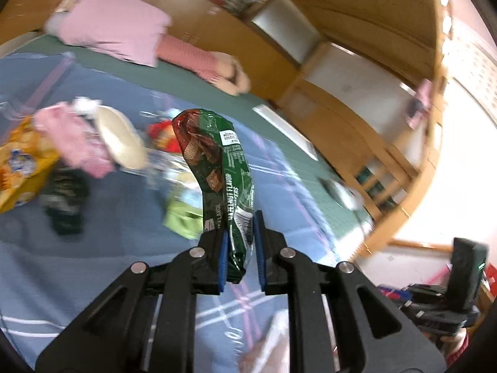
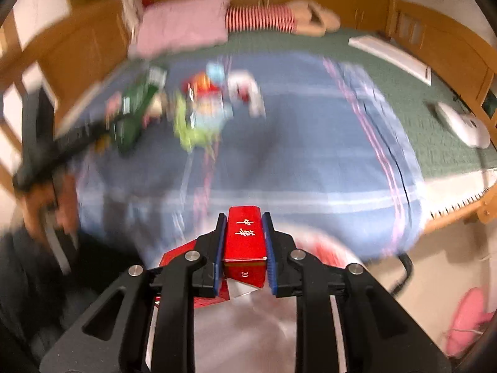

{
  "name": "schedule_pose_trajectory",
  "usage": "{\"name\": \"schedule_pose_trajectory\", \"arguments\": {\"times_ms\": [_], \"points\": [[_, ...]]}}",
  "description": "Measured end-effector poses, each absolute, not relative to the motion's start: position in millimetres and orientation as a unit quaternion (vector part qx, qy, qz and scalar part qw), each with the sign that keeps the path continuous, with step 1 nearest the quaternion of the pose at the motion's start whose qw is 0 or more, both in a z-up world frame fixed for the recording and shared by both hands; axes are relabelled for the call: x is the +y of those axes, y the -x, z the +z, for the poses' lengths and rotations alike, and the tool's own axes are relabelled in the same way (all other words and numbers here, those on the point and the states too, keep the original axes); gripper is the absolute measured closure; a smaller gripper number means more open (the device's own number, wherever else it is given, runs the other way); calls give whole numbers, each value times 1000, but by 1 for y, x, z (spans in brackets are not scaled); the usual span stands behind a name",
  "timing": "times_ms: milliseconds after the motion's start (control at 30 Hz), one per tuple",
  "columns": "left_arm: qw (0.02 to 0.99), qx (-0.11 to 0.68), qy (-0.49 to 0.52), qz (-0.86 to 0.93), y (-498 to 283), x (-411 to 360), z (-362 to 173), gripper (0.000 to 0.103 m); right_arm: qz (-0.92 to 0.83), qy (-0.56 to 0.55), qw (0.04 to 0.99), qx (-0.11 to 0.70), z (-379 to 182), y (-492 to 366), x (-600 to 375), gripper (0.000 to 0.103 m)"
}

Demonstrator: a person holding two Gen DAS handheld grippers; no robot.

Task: Collect trash
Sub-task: 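Drop the red box into the white bag with the right tool while the left tool lifts the green bag, then release the dark green snack bag into the white plastic bag with the left tool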

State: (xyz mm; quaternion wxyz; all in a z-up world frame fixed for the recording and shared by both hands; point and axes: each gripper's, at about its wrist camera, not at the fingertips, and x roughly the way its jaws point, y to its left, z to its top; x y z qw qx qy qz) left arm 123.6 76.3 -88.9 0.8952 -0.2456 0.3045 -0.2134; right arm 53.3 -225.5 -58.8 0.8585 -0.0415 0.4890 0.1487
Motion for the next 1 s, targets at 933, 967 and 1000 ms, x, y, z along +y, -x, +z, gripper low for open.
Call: {"name": "schedule_pose_trajectory", "arguments": {"times_ms": [933,967,1000], "points": [[839,351,44,-413,-79,-52,-94,11,38,-231,893,383,-36,-73,-303,30],[856,349,75,-373,-88,-37,-93,11,41,-230,893,384,-37,-75,-299,30],[875,348,96,-322,-97,-23,-93,11,44,-228,893,385,-37,-77,-295,30]]}}
